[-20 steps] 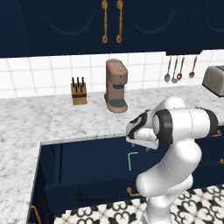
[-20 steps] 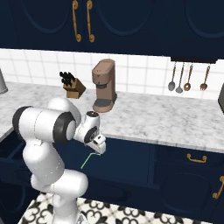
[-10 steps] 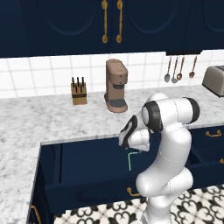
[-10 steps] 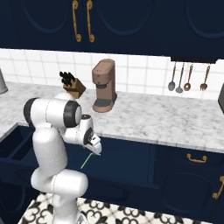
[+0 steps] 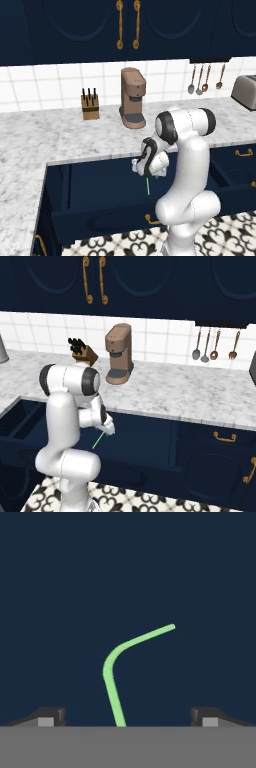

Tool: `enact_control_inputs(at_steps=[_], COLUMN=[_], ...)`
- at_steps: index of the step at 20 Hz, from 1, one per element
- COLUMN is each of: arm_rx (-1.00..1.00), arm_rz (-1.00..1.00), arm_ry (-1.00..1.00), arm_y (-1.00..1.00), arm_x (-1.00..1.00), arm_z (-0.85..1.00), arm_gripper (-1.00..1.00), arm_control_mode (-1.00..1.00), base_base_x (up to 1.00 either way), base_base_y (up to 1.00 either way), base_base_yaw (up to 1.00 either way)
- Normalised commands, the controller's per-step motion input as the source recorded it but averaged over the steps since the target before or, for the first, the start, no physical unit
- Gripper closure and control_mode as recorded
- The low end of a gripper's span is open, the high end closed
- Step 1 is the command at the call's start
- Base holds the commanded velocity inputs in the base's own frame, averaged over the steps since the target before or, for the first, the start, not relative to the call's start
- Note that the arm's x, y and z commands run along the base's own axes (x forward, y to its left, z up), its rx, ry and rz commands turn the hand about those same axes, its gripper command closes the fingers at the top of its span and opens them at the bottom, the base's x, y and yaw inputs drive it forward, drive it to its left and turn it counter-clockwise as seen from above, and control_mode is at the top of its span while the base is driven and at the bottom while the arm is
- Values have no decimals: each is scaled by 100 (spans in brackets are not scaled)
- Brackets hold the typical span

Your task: Take a straw from the drawer in front and place it inside the glass cup on the dining counter.

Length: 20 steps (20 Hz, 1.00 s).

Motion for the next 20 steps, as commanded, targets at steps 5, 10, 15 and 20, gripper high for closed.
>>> enact_control_inputs(at_steps=[5, 10, 15, 20], arm_rx=[-4, 0, 0, 0], arm_rz=[-1, 0, 0, -1], arm_ry=[0, 0, 0, 0], arm_y=[7, 0, 0, 0], arm_x=[0, 0, 3, 0], arm_z=[-29, -40, -42, -44], arm_gripper=[-100, -100, -100, 100], arm_control_mode=[-100, -100, -100, -100], base_base_x=[0, 0, 0, 0], base_base_y=[0, 0, 0, 0], base_base_yaw=[0, 0, 0, 0])
